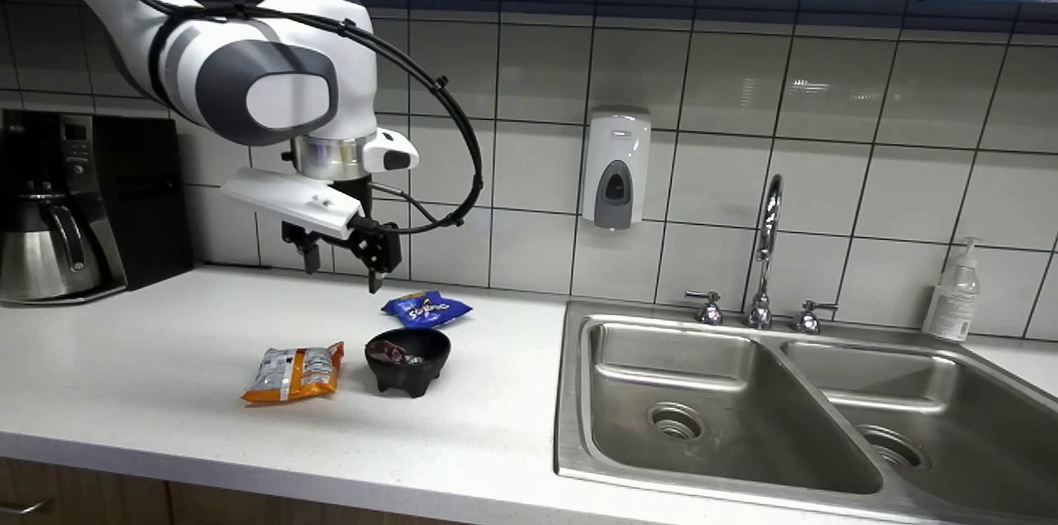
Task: Put the black packet inside the black bowl
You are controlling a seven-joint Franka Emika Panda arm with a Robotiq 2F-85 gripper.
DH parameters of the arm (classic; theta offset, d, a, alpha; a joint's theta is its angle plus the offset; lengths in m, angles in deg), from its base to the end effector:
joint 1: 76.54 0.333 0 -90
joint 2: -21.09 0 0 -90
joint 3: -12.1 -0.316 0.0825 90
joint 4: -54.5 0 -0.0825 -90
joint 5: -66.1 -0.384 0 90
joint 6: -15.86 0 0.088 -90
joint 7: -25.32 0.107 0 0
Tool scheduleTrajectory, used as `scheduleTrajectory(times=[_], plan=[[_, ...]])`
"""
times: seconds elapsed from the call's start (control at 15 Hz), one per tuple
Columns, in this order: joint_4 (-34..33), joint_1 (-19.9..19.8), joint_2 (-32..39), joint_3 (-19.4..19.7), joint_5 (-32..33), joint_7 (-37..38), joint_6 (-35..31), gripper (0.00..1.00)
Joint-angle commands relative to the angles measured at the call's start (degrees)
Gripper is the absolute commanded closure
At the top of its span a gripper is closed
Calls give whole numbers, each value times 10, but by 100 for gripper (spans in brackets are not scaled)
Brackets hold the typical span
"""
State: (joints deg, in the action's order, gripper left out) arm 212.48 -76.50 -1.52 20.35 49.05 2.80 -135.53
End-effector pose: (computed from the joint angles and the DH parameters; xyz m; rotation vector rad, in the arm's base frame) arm 0.3919 -0.0614 0.3598 -2.9500 -0.0154 -0.4736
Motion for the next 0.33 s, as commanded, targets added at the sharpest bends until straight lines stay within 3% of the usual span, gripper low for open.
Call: scheduleTrajectory(times=[0.0, 0.27], plan=[[10, 28, -62, 14, 33, -25, 51, 0], [13, 35, -48, 15, 35, -1, 34, 0]])
